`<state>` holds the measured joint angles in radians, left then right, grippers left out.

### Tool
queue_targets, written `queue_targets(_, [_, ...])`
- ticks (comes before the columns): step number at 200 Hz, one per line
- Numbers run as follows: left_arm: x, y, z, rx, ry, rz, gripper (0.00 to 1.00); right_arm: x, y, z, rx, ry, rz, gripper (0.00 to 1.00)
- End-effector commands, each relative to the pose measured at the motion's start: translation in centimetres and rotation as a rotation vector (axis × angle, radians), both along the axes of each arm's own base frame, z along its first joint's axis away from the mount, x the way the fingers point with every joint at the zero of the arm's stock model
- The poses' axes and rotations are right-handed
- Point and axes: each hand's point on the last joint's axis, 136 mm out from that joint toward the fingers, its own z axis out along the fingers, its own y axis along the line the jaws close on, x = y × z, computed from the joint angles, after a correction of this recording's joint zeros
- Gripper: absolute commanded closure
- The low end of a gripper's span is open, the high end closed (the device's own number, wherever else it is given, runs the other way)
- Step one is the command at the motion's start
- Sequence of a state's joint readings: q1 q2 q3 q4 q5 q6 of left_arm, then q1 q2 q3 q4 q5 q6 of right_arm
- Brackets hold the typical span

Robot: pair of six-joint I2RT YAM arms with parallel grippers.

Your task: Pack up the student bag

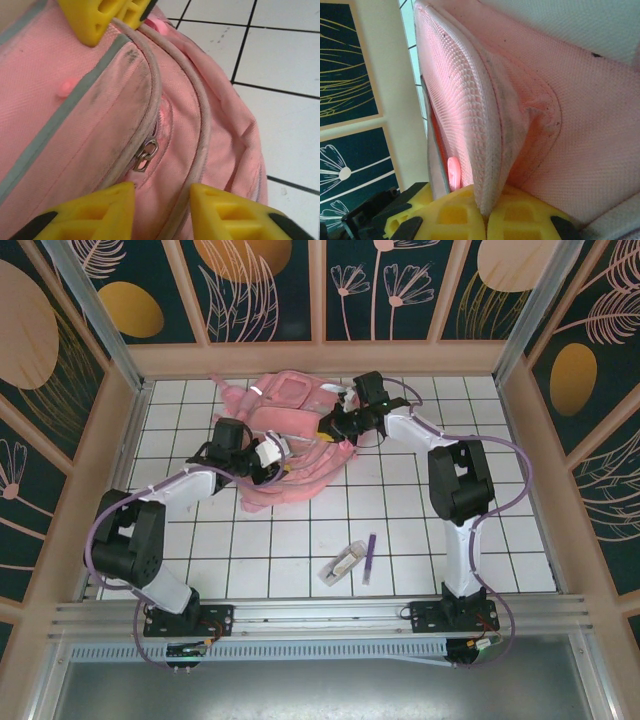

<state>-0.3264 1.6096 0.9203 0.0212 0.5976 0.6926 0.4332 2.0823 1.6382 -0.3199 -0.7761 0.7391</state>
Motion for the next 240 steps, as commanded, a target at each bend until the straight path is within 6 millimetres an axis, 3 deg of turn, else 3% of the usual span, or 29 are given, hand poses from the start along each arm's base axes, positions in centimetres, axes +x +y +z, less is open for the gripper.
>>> queue_targets(1, [-0.9,-1.2,-0.7,-0.036,0.066,-0.094,0.72,-0.8,2.0,10.7,0.203,-0.240,0.122,1.00])
queue_targets(28, [0.4,-0.9,-0.3,-0.010,0.048,-0.053,0.72,-0.7,2.1,11.2,0.205,-0.257,0.121,1.00])
queue_targets(62, [-1.8,-0.6,-0.4,-0.017,0.071,-0.087,0.71,-0.8,1.8,11.1,0.195,-0.277,0.126,1.00])
queue_targets(78, [-2.3,-0.4,0.8,-0.056,0.067,-0.046,0.68,-0.7,1.2,10.8,0.175,-0.284,0.113,1.00])
queue_targets(97, [-1.0,0.9,2.5,-0.137,0.080,0.094,0.67,-0.8,0.9,10.7,0.160,-0.311,0.122,1.00])
queue_targets(135, [1.5,3.8,2.6,-0.246,0.207,0.262,0.63,-0.9,1.1,10.8,0.168,-0.311,0.138,1.00])
queue_targets(189, [0.8,2.0,2.1,-0.387,0.385,0.196,0.59,-0.8,1.5,11.8,0.197,-0.323,0.147,1.00])
queue_targets(240, [0.5,1.2,1.4,-0.390,0.388,0.166,0.63,-0.8,1.8,12.5,0.224,-0.340,0.143,1.00])
